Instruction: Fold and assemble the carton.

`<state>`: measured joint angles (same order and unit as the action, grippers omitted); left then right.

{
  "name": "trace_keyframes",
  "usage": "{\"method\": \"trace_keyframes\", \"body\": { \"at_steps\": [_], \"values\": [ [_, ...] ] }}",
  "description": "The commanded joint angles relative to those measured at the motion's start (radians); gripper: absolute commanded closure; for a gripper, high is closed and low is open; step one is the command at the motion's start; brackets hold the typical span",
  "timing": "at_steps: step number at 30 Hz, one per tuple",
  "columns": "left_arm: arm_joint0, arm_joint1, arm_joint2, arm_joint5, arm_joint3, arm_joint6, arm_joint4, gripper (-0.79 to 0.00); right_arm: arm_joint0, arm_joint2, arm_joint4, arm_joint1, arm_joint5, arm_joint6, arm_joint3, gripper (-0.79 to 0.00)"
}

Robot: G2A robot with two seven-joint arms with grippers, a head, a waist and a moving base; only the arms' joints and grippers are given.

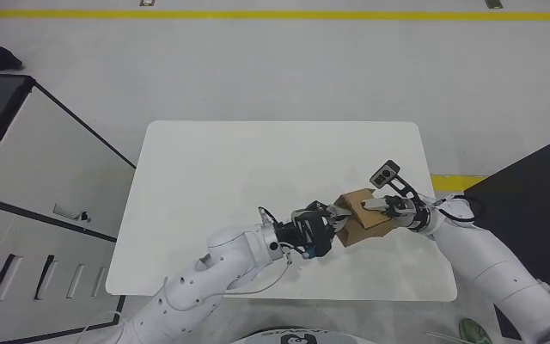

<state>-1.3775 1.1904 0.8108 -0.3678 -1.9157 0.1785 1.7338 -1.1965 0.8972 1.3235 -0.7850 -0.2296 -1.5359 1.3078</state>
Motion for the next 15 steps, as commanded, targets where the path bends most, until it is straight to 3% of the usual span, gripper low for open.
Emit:
{"method": "trace_keyframes", "body": {
  "at_steps": [1,15],
  "values": [
    [0.001,0.0,0.004,0.005,-0.003,-0.001,-0.001,0.0,0.001,-0.001,0.007,0.002,-0.004,0.0,-0.004,0.0],
    [-0.068,-0.019,0.073,0.051,-0.063,0.031,0.068,0.0,0.0,-0.002,0.052,0.013,0.015,0.0,-0.009,0.0]
  ]
}}
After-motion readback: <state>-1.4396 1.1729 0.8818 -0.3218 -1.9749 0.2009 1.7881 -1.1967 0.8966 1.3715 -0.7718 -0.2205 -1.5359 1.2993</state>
